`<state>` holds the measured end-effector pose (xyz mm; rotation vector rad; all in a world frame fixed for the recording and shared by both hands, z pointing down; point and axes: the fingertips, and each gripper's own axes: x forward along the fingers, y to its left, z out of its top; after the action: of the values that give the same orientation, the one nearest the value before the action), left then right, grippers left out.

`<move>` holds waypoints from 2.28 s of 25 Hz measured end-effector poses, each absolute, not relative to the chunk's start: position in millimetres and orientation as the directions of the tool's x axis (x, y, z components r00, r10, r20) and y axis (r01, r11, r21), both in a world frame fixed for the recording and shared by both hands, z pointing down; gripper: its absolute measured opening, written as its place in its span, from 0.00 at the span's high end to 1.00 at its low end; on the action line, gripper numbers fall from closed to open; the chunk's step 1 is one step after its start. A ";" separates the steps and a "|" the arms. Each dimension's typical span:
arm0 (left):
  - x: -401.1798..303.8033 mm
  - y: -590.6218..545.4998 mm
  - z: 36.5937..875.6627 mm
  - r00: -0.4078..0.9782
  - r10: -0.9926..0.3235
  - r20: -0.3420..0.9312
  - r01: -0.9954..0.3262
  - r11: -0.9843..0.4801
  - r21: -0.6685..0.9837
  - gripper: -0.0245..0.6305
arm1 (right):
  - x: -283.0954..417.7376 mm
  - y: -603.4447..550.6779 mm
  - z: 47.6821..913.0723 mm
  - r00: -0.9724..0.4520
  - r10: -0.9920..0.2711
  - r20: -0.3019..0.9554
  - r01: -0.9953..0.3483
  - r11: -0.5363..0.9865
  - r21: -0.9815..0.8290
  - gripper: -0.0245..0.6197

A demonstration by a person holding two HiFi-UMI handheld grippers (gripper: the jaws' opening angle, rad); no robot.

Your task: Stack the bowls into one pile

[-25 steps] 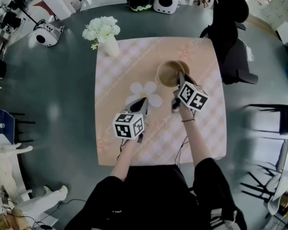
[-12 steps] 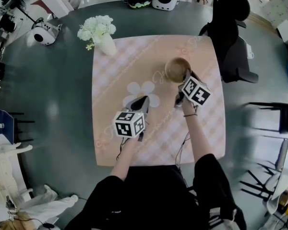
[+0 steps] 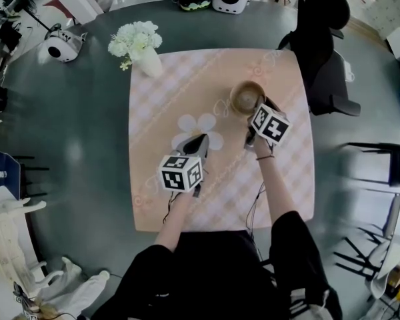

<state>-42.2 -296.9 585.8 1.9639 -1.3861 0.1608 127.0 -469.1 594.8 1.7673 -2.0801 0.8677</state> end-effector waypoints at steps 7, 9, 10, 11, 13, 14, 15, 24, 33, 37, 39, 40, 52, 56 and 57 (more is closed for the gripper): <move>-44.0 -297.2 584.2 0.412 -0.775 0.480 -0.863 -0.162 0.479 0.97 | 126.5 -472.0 598.0 -0.194 -0.787 0.586 -0.975 0.090 -0.203 0.93; -43.9 -297.3 584.3 0.412 -0.775 0.479 -0.863 -0.163 0.479 0.97 | 126.4 -472.3 598.5 -0.189 -0.787 0.588 -0.978 0.099 -0.183 0.93; -43.7 -297.3 584.4 0.413 -0.775 0.479 -0.863 -0.163 0.478 0.97 | 126.1 -472.5 598.6 -0.187 -0.787 0.587 -0.980 0.108 -0.168 0.93; -43.3 -297.3 584.5 0.413 -0.774 0.479 -0.863 -0.164 0.479 0.96 | 125.4 -472.7 598.7 -0.187 -0.788 0.587 -0.981 0.119 -0.153 0.93; -42.7 -297.6 584.6 0.414 -0.774 0.478 -0.862 -0.165 0.480 0.97 | 124.3 -473.2 599.1 -0.189 -0.787 0.588 -0.982 0.139 -0.130 0.91; -42.6 -297.8 584.6 0.415 -0.774 0.478 -0.862 -0.166 0.480 0.97 | 124.0 -473.5 599.2 -0.188 -0.787 0.588 -0.982 0.144 -0.121 0.91; -42.8 -298.0 584.6 0.415 -0.774 0.478 -0.862 -0.167 0.479 0.97 | 123.9 -473.7 599.3 -0.185 -0.787 0.588 -0.983 0.148 -0.111 0.90; -43.7 -296.4 581.2 0.414 -0.780 0.470 -0.864 -0.175 0.472 0.97 | 134.3 -469.3 599.0 -0.155 -0.802 0.577 -0.988 0.133 -0.081 0.82; -57.8 -287.8 552.0 0.391 -0.823 0.412 -0.883 -0.208 0.420 0.97 | 134.7 -443.3 570.0 -0.212 -0.834 0.509 -0.977 0.175 -0.121 0.97; -67.4 -281.7 531.0 0.380 -0.851 0.363 -0.889 -0.228 0.396 0.97 | 119.2 -419.8 559.6 -0.312 -0.825 0.472 -0.950 0.261 -0.173 0.97; -71.5 -277.6 520.3 0.373 -0.864 0.340 -0.895 -0.239 0.376 0.97 | 111.3 -407.1 553.7 -0.362 -0.816 0.450 -0.932 0.307 -0.193 0.97; -73.8 -275.3 515.2 0.368 -0.871 0.327 -0.898 -0.241 0.368 0.97 | 107.6 -401.2 549.5 -0.386 -0.813 0.436 -0.922 0.326 -0.207 0.97; -109.9 -239.4 463.4 0.298 -0.933 0.203 -0.923 -0.227 0.311 0.97 | 66.6 -334.5 481.5 -0.618 -0.753 0.224 -0.778 0.548 -0.307 0.97; -122.1 -224.6 444.7 0.262 -0.952 0.156 -0.933 -0.208 0.295 0.97 | 61.3 -311.8 458.8 -0.659 -0.734 0.163 -0.739 0.593 -0.320 0.97; -124.7 -221.1 440.6 0.253 -0.956 0.146 -0.935 -0.203 0.291 0.97 | 61.2 -307.3 453.8 -0.665 -0.732 0.148 -0.733 0.601 -0.318 0.97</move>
<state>-124.7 -221.1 440.6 2.2121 -1.7418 -0.0949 61.2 -307.3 453.8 1.2846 -2.8087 0.5596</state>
